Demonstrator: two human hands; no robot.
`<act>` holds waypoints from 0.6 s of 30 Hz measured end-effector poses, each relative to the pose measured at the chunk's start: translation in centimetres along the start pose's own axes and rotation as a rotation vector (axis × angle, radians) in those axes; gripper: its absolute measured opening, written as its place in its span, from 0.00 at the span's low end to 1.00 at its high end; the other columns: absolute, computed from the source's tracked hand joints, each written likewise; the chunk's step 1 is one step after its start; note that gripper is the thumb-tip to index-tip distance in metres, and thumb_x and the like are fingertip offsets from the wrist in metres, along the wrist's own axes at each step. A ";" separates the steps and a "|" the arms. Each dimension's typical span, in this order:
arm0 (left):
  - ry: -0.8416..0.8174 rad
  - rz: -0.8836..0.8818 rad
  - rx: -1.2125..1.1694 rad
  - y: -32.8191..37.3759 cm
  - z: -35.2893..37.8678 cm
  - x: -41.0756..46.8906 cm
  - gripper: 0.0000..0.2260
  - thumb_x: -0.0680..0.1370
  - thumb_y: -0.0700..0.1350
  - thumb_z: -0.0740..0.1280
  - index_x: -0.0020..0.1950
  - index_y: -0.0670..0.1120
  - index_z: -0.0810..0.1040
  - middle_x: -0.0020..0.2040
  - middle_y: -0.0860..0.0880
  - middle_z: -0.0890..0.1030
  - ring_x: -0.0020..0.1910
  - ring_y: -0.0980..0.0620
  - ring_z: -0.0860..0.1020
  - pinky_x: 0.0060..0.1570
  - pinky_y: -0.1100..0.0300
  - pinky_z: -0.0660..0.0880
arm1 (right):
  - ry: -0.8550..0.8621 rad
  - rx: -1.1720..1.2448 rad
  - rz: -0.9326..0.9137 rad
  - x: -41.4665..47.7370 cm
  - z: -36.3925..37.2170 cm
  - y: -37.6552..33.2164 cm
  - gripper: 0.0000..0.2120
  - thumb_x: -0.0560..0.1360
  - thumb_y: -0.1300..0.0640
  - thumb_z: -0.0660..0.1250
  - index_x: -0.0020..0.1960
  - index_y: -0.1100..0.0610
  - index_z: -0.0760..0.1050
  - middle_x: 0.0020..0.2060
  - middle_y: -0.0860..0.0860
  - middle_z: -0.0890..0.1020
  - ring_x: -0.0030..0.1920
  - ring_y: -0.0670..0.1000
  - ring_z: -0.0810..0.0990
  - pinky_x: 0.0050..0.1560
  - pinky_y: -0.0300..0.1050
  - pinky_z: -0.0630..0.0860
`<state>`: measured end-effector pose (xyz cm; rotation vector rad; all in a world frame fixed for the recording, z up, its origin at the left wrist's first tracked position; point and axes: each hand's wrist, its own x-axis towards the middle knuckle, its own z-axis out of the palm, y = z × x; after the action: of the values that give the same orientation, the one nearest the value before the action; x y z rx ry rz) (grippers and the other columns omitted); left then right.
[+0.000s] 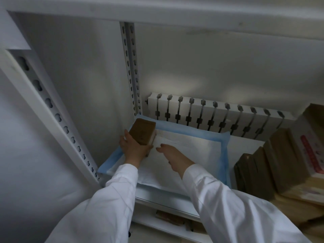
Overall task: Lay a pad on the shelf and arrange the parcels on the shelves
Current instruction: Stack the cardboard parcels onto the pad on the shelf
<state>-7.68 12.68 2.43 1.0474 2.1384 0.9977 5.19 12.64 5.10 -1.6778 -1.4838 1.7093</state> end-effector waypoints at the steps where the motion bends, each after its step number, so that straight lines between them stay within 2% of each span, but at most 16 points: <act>1: 0.012 0.016 0.007 0.4 0.0 -0.4 0.53 0.65 0.51 0.78 0.77 0.44 0.44 0.77 0.38 0.49 0.76 0.40 0.48 0.73 0.49 0.47 | 0.016 0.009 -0.014 -0.3 -0.2 -0.3 0.27 0.81 0.54 0.57 0.76 0.60 0.51 0.75 0.56 0.58 0.73 0.57 0.60 0.69 0.46 0.58; 3: 0.048 0.079 -0.039 1.4 0.3 -1.4 0.47 0.68 0.54 0.75 0.77 0.44 0.49 0.76 0.40 0.52 0.75 0.41 0.52 0.73 0.48 0.50 | 0.057 0.048 -0.043 -0.8 -0.5 -0.8 0.26 0.81 0.55 0.57 0.75 0.60 0.53 0.74 0.56 0.59 0.72 0.57 0.61 0.69 0.47 0.59; 4: 0.069 0.135 -0.049 2.0 0.3 -2.1 0.41 0.70 0.55 0.73 0.76 0.44 0.55 0.75 0.41 0.58 0.74 0.41 0.57 0.73 0.48 0.55 | 0.086 0.080 -0.064 -1.2 -0.7 -1.0 0.25 0.81 0.56 0.57 0.75 0.60 0.54 0.74 0.56 0.60 0.72 0.57 0.61 0.70 0.47 0.59; 6: 0.104 0.273 -0.051 3.3 0.3 -3.3 0.23 0.75 0.50 0.68 0.67 0.41 0.71 0.66 0.41 0.73 0.64 0.43 0.72 0.66 0.50 0.68 | 0.151 0.166 -0.119 -2.1 -1.1 -1.3 0.23 0.80 0.58 0.57 0.74 0.59 0.58 0.73 0.56 0.63 0.71 0.56 0.64 0.70 0.47 0.59; 7: 0.117 0.321 -0.076 4.0 0.3 -4.0 0.15 0.77 0.46 0.65 0.60 0.39 0.76 0.60 0.42 0.78 0.59 0.43 0.76 0.61 0.51 0.72 | 0.186 0.214 -0.151 -2.7 -1.2 -1.5 0.22 0.80 0.59 0.57 0.73 0.59 0.60 0.71 0.56 0.65 0.70 0.56 0.65 0.69 0.47 0.61; 8: 0.113 0.329 -0.120 4.7 0.3 -4.8 0.12 0.77 0.43 0.63 0.56 0.38 0.78 0.56 0.41 0.80 0.55 0.43 0.77 0.59 0.51 0.73 | 0.219 0.255 -0.181 -3.2 -1.4 -1.7 0.21 0.80 0.60 0.57 0.72 0.59 0.62 0.70 0.56 0.67 0.68 0.56 0.67 0.67 0.46 0.62; 11: 0.044 0.221 -0.292 6.2 -0.2 -7.0 0.11 0.79 0.43 0.60 0.58 0.40 0.77 0.59 0.41 0.78 0.58 0.42 0.76 0.60 0.55 0.71 | 0.305 0.339 -0.244 -5.3 -1.9 -2.4 0.18 0.80 0.60 0.57 0.69 0.58 0.67 0.67 0.56 0.71 0.65 0.55 0.70 0.65 0.45 0.65; 13: 0.006 0.225 -0.371 7.0 -0.6 -8.3 0.12 0.79 0.43 0.61 0.61 0.42 0.76 0.61 0.44 0.77 0.59 0.45 0.75 0.56 0.61 0.68 | 0.367 0.369 -0.286 -7.1 -2.4 -2.7 0.17 0.79 0.61 0.58 0.67 0.58 0.70 0.65 0.55 0.73 0.63 0.54 0.72 0.62 0.44 0.66; 15: -0.044 0.238 -0.463 7.8 -1.1 -9.5 0.11 0.78 0.40 0.62 0.60 0.42 0.77 0.60 0.44 0.78 0.57 0.46 0.75 0.54 0.60 0.68 | 0.441 0.411 -0.328 -9.0 -3.0 -2.9 0.15 0.79 0.62 0.58 0.64 0.58 0.73 0.63 0.55 0.75 0.59 0.53 0.74 0.57 0.42 0.68; 18: -0.146 0.229 -0.566 8.9 -1.4 -11.3 0.08 0.77 0.38 0.62 0.53 0.45 0.77 0.54 0.44 0.78 0.53 0.46 0.76 0.54 0.56 0.71 | 0.584 0.433 -0.406 -11.7 -4.0 -3.0 0.13 0.78 0.63 0.57 0.57 0.61 0.77 0.56 0.57 0.79 0.53 0.52 0.75 0.54 0.43 0.69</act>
<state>1.17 6.62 12.11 1.0445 1.5019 1.4714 10.42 6.16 14.73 -1.3588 -0.9991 1.0906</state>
